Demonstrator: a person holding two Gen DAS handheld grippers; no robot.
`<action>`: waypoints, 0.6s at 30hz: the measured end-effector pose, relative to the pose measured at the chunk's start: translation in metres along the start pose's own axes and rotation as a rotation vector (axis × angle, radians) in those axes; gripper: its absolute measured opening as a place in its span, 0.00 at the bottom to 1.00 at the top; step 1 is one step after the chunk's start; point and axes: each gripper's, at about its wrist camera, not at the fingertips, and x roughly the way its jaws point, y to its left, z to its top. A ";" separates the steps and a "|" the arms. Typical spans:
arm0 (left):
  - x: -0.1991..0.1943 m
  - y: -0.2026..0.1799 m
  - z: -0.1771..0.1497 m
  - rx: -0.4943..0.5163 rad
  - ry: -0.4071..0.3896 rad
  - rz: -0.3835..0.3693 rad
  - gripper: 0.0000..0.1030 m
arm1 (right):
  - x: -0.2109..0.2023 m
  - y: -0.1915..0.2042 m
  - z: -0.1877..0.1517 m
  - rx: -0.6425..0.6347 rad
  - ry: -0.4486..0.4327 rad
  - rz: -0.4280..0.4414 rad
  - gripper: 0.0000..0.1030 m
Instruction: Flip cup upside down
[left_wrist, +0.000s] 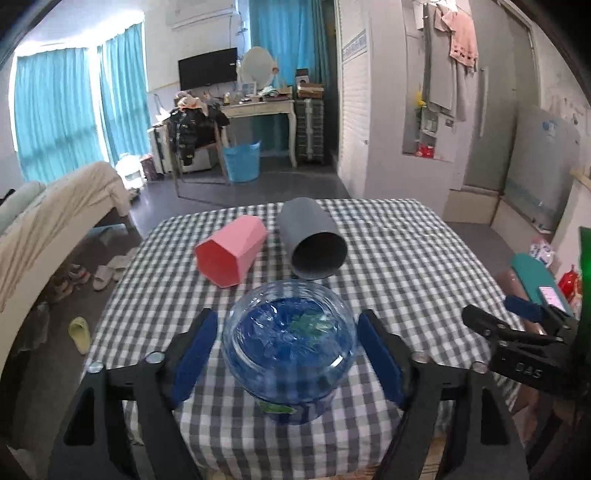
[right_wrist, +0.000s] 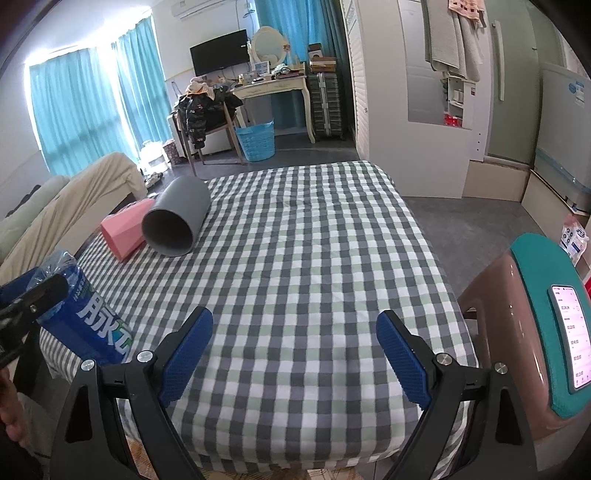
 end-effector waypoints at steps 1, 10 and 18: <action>0.000 0.001 -0.002 -0.010 -0.003 -0.006 0.81 | -0.003 0.001 0.000 -0.005 -0.002 0.002 0.88; 0.018 0.002 -0.022 -0.024 0.033 -0.029 0.81 | -0.013 0.006 -0.004 -0.010 -0.013 -0.007 0.88; 0.050 0.012 -0.037 -0.088 0.062 -0.100 0.70 | -0.015 0.012 -0.006 -0.030 -0.012 -0.012 0.88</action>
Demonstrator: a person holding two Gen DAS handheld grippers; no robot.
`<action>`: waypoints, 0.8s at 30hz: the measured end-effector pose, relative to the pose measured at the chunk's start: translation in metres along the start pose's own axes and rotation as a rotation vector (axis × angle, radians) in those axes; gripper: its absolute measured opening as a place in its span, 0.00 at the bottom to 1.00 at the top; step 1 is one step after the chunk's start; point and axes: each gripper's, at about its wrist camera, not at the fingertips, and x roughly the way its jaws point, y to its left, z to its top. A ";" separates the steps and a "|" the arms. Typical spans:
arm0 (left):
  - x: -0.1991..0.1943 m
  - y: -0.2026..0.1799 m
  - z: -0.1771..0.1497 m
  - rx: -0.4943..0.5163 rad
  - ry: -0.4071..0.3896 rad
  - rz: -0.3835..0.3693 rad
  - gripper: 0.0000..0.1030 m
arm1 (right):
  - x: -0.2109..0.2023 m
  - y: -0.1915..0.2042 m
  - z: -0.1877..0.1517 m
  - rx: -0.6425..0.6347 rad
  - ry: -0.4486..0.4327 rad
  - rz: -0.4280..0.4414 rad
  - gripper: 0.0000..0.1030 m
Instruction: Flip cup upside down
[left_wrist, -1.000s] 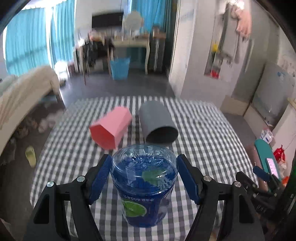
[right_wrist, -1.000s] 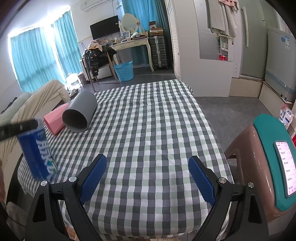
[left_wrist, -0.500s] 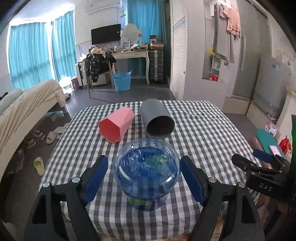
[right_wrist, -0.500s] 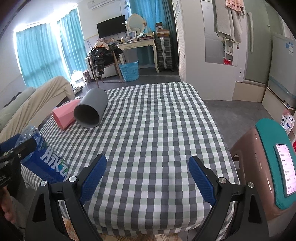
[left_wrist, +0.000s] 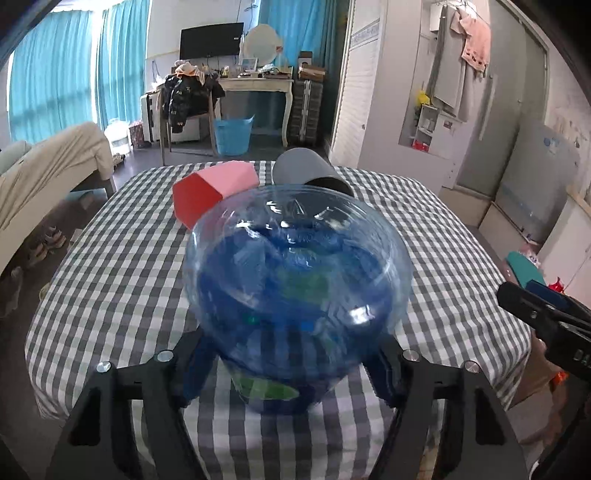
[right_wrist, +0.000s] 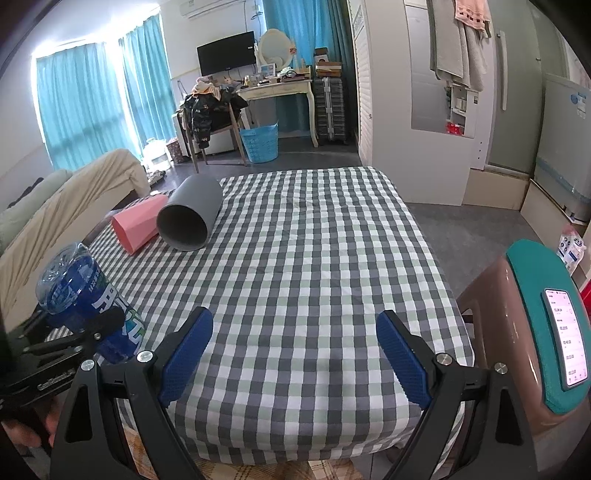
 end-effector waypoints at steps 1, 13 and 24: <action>0.001 -0.001 0.002 0.004 -0.014 0.003 0.70 | 0.000 0.000 0.000 0.000 0.000 -0.003 0.88; 0.035 -0.012 0.025 0.020 -0.030 -0.001 0.68 | 0.012 -0.002 0.005 -0.009 0.024 -0.023 0.88; 0.011 0.008 -0.009 -0.008 -0.020 -0.033 0.66 | 0.022 0.002 0.003 -0.016 0.042 -0.016 0.88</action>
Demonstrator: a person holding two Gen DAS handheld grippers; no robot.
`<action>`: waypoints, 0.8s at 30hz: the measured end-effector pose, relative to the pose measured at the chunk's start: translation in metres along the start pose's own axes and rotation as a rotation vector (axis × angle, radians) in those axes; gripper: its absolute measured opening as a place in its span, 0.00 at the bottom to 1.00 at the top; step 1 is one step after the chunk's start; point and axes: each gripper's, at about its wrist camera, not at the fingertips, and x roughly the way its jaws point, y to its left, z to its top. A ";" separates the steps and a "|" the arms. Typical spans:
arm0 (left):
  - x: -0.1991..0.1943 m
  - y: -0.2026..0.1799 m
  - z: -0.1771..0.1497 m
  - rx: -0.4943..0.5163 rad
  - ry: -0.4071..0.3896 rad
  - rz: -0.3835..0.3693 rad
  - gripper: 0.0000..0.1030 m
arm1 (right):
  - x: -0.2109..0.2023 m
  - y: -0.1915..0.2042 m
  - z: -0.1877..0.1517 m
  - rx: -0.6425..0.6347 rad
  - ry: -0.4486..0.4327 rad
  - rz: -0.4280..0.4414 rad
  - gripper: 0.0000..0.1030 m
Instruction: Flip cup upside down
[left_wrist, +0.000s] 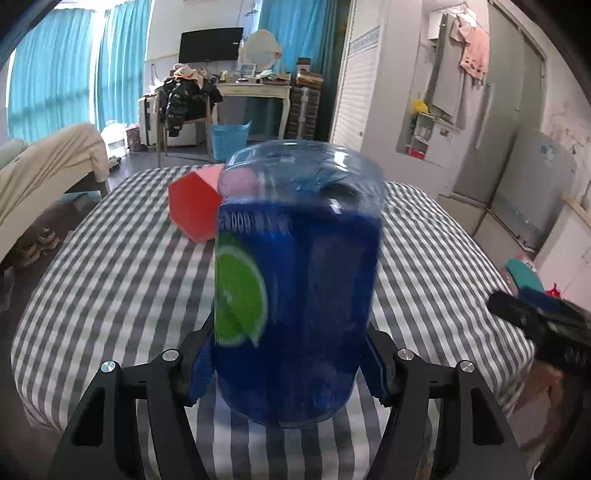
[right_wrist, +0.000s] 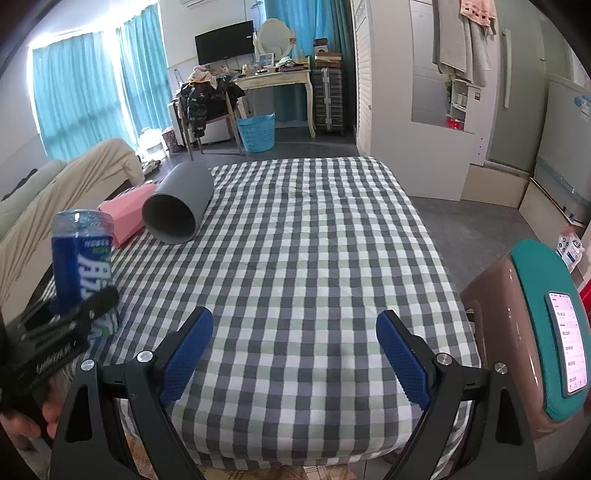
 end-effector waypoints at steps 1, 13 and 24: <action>-0.001 -0.002 -0.004 0.013 0.008 0.008 0.66 | 0.000 0.001 0.000 -0.001 0.001 0.001 0.88; -0.011 -0.009 -0.015 0.059 -0.018 0.027 0.79 | -0.016 0.010 -0.003 -0.021 -0.022 -0.008 0.88; -0.060 -0.019 0.019 0.067 -0.186 -0.007 0.80 | -0.054 0.028 -0.009 -0.060 -0.090 -0.027 0.88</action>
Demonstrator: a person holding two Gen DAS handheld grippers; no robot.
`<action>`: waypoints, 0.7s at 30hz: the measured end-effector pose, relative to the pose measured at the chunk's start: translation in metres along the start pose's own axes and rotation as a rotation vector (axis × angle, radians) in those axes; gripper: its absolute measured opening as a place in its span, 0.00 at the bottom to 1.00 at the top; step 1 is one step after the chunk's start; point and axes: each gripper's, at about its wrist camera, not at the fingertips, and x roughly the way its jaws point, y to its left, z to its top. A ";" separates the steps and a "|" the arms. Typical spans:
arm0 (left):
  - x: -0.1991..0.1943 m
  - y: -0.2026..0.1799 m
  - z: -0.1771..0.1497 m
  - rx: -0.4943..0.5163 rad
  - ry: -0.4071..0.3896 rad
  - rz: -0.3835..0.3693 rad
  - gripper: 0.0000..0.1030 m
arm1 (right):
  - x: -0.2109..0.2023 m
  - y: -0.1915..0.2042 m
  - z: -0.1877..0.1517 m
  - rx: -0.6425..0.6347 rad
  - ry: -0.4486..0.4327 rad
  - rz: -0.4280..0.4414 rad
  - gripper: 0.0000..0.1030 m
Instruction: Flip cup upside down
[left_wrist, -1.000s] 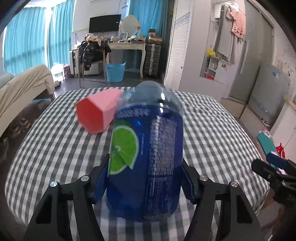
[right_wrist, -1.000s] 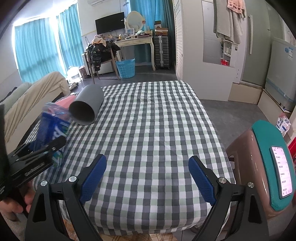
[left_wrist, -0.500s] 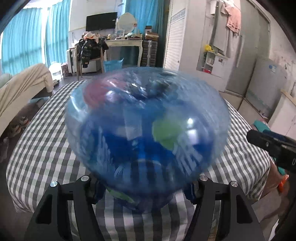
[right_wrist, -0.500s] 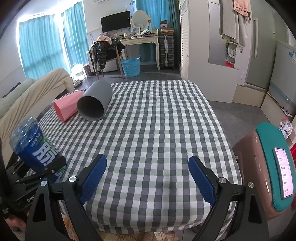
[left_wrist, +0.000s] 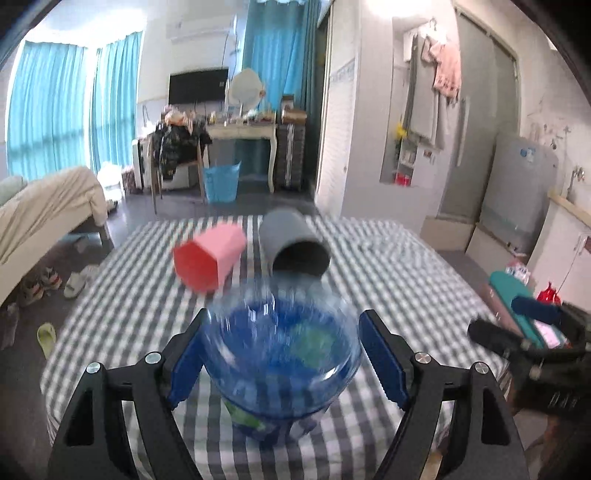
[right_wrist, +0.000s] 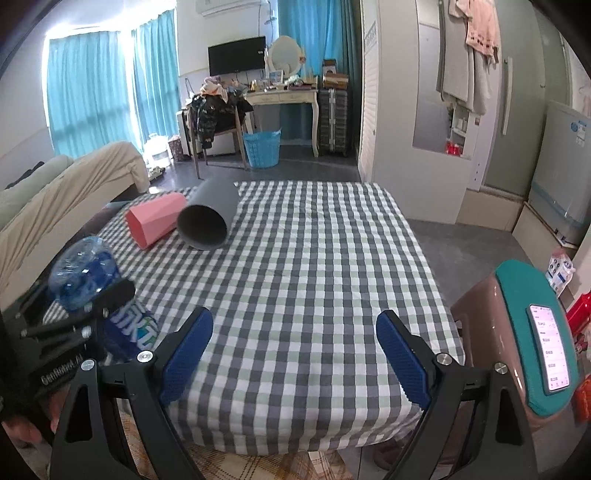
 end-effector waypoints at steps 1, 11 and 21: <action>-0.006 0.001 0.005 -0.004 -0.021 -0.003 0.80 | -0.003 0.001 0.000 -0.003 -0.007 -0.001 0.88; -0.068 0.025 0.022 -0.081 -0.158 -0.044 0.87 | -0.048 0.020 -0.011 -0.035 -0.084 -0.010 0.88; -0.122 0.065 0.001 -0.119 -0.199 0.033 0.90 | -0.073 0.041 -0.025 -0.065 -0.147 0.033 0.88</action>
